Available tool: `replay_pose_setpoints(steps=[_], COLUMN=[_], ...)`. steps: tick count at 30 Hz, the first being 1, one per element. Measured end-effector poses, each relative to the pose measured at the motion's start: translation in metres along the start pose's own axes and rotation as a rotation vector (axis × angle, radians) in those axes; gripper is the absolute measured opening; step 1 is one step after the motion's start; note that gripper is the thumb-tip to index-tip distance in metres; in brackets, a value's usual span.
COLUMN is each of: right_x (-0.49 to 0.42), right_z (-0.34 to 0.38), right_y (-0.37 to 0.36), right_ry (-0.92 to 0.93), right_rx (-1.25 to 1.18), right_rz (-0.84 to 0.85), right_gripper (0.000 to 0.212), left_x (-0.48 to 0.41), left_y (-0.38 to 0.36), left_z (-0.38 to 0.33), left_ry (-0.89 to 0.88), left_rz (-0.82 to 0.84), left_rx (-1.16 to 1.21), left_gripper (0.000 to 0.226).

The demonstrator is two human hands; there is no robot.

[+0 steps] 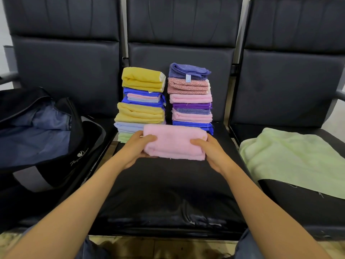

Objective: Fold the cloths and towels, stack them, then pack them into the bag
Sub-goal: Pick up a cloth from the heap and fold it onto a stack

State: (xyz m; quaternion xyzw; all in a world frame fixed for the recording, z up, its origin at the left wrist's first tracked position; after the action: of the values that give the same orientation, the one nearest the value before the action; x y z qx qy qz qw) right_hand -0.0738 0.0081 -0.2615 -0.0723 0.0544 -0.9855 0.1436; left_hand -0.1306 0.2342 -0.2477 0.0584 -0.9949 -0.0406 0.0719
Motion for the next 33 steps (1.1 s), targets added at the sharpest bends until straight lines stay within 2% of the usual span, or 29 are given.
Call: replay_pose_setpoints(steps=[3,6,9,12,16,19,23,28,30,33], right_x=[-0.008,-0.012,-0.010,-0.008,-0.015,-0.024,-0.057,-0.115,-0.138,-0.169], right_z=[-0.008,-0.013,-0.011,-0.010,-0.021,-0.018,0.026,0.090,0.101,0.106], right_y=[0.003,0.005,0.004,0.002,0.003,-0.002,-0.027,-0.073,-0.092,-0.115], right_ry=[-0.079,-0.134,-0.194,-0.223,-0.236,-0.220,-0.123,0.001,0.027,0.083], right_rx=[0.003,0.016,-0.121,-0.228,-0.155,-0.168,-0.214,-0.098,-0.026,0.102], right_rz=[-0.117,-0.161,-0.094,0.003,-0.033,-0.046,-0.010,-0.028,-0.055,-0.143], right_gripper=[0.046,0.048,0.037,0.024,0.049,0.055,0.046,0.040,0.043,0.059], left_x=[-0.001,-0.001,-0.003,-0.007,-0.011,-0.018,-0.044,-0.087,-0.105,-0.130], left_y=[-0.005,-0.009,-0.009,-0.006,-0.003,0.003,0.025,0.075,0.097,0.123], left_z=[0.007,0.010,0.013,0.018,0.026,0.016,-0.034,-0.094,-0.104,-0.108], left_ry=[0.074,0.119,0.139,0.142,0.155,0.144,0.061,-0.025,-0.018,-0.010], left_rz=[0.028,0.064,0.111,0.090,0.038,0.027,-0.016,-0.141,-0.213,-0.312], left_rx=[0.111,0.170,0.216,0.213,0.162,0.140,0.143,0.083,0.000,-0.042], left_gripper=[0.043,0.041,0.043,0.051,0.052,0.050,0.041,0.041,0.043,0.041])
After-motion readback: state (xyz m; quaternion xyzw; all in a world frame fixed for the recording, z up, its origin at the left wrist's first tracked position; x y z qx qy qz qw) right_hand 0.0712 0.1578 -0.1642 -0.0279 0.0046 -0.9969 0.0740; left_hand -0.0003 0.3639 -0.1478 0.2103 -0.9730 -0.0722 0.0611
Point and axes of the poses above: each hand's wrist, its own x-axis away from the middle knuckle, its own y-axis out of the back of the hand, z = x × y, the point moved 4 cm from there along -x, towards the middle knuckle, and after that the axes turned 5 degrees about -x, right-handed, at the moved point
